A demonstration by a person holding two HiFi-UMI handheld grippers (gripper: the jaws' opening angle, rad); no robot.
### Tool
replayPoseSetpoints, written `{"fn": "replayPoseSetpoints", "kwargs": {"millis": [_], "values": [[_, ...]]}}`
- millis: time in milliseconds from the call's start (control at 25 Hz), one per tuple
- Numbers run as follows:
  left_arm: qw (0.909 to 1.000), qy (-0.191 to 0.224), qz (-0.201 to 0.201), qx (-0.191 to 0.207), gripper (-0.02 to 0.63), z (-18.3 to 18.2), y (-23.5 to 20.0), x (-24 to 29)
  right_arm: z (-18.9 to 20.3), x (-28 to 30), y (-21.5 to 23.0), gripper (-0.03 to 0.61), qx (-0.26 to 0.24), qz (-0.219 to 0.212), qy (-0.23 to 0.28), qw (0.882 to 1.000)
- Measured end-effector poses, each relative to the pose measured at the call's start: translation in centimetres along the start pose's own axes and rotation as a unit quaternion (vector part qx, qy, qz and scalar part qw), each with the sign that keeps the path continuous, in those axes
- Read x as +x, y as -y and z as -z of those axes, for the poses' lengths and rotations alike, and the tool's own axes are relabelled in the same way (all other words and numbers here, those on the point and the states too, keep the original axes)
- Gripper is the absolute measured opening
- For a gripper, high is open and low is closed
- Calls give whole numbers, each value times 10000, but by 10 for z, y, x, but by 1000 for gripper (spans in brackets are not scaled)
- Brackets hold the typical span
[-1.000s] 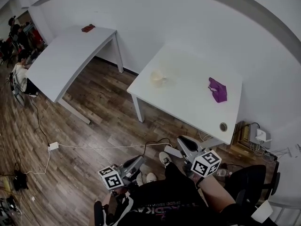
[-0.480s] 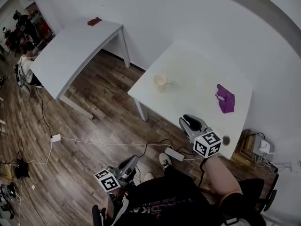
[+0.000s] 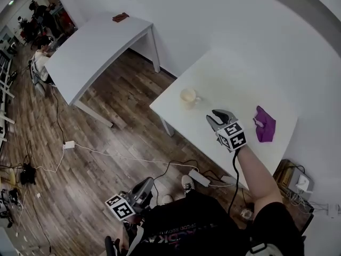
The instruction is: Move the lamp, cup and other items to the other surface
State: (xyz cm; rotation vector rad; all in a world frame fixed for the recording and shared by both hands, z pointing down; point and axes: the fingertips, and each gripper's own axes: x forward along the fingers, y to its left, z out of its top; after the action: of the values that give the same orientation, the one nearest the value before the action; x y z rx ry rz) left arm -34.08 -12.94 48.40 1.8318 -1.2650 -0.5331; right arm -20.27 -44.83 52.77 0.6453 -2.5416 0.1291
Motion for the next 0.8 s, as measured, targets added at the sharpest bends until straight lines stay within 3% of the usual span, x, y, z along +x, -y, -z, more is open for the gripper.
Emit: {"fn": "replayPoseSetpoints", "kwargs": {"millis": [200, 440, 800], "values": [[9988, 339, -344, -65, -5, 3, -8, -2, 11, 58, 35, 133, -286, -225, -539, 9979], [9959, 570, -694, -68, -4, -2, -7, -11, 23, 107, 43, 143, -732, -547, -1138, 9893], [9908, 774, -1087, -215, -5, 0, -18, -21, 34, 142, 41, 139, -1217, -976, -1527, 9759]]}}
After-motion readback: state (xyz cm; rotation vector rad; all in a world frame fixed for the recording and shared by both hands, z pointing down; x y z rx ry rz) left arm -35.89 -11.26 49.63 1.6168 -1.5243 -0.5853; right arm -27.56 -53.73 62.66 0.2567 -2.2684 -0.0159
